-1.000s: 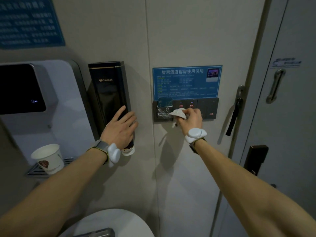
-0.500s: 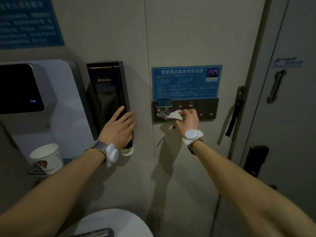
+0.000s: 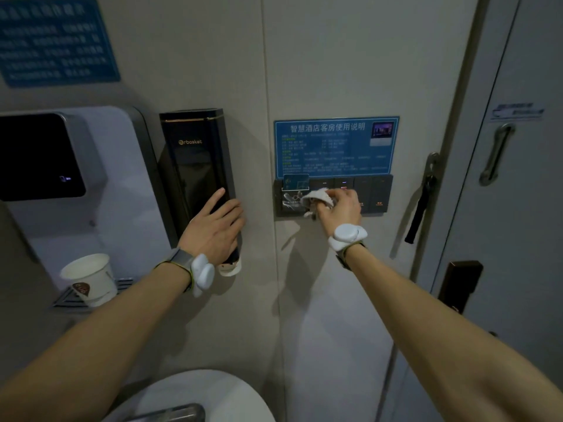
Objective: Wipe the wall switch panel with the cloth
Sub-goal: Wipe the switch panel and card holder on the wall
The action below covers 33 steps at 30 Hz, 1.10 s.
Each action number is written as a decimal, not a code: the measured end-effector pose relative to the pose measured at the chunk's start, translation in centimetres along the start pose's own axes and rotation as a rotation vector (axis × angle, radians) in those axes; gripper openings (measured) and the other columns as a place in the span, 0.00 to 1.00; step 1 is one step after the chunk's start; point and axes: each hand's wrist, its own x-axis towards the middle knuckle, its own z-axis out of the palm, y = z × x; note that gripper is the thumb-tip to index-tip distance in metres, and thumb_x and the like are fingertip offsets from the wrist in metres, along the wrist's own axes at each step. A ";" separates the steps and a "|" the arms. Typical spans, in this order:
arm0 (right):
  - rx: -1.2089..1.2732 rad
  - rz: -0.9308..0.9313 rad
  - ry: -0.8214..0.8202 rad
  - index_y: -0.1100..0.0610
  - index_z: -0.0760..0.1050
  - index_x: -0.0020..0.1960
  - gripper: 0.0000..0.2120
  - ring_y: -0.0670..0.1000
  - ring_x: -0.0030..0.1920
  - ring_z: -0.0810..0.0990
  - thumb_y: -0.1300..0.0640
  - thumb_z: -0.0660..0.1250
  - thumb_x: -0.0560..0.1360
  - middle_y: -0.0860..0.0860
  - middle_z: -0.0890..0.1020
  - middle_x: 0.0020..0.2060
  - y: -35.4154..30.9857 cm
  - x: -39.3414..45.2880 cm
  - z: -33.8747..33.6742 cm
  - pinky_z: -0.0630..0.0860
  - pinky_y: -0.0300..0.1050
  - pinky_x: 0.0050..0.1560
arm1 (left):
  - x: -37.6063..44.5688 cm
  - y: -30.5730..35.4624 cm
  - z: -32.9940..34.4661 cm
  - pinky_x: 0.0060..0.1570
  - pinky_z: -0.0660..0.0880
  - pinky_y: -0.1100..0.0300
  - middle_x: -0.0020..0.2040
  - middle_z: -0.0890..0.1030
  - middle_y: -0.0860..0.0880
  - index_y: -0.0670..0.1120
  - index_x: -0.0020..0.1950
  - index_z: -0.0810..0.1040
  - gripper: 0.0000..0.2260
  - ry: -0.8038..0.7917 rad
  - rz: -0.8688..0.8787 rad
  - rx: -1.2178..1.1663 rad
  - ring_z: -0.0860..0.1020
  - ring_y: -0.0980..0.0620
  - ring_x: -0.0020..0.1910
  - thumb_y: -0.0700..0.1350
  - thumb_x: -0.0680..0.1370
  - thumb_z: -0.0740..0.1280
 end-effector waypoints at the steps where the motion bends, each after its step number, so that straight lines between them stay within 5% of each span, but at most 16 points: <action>1: -0.021 -0.008 -0.030 0.58 0.79 0.56 0.13 0.59 0.52 0.78 0.55 0.66 0.74 0.58 0.75 0.57 0.6 -0.5 0.3 0.74 0.49 0.50 | 0.0 0.0 0.0 0.74 0.41 0.44 0.58 0.80 0.43 0.42 0.57 0.80 0.17 -0.001 -0.003 0.000 0.72 0.42 0.65 0.47 0.72 0.62; 17: -0.045 -0.038 -0.050 0.56 0.80 0.57 0.13 0.58 0.53 0.79 0.55 0.65 0.75 0.57 0.77 0.57 0.0 -1.0 0.8 0.76 0.50 0.51 | 0.1 0.2 0.1 0.73 0.42 0.43 0.59 0.80 0.42 0.42 0.58 0.79 0.18 0.001 -0.014 0.007 0.72 0.42 0.65 0.47 0.71 0.66; 25: 0.009 0.091 0.008 0.57 0.79 0.55 0.11 0.60 0.52 0.79 0.58 0.65 0.74 0.59 0.77 0.56 -0.3 -0.3 0.7 0.76 0.51 0.50 | -0.1 -1.0 0.4 0.73 0.51 0.42 0.60 0.80 0.44 0.45 0.54 0.81 0.15 0.024 0.061 0.023 0.72 0.45 0.65 0.48 0.74 0.60; 33: 0.132 0.283 -0.002 0.62 0.75 0.52 0.09 0.61 0.53 0.77 0.60 0.67 0.73 0.60 0.76 0.56 -0.7 -2.6 4.2 0.71 0.46 0.47 | -0.4 -2.6 -0.4 0.71 0.45 0.41 0.61 0.79 0.45 0.48 0.53 0.82 0.12 0.068 0.094 0.031 0.72 0.45 0.66 0.49 0.72 0.65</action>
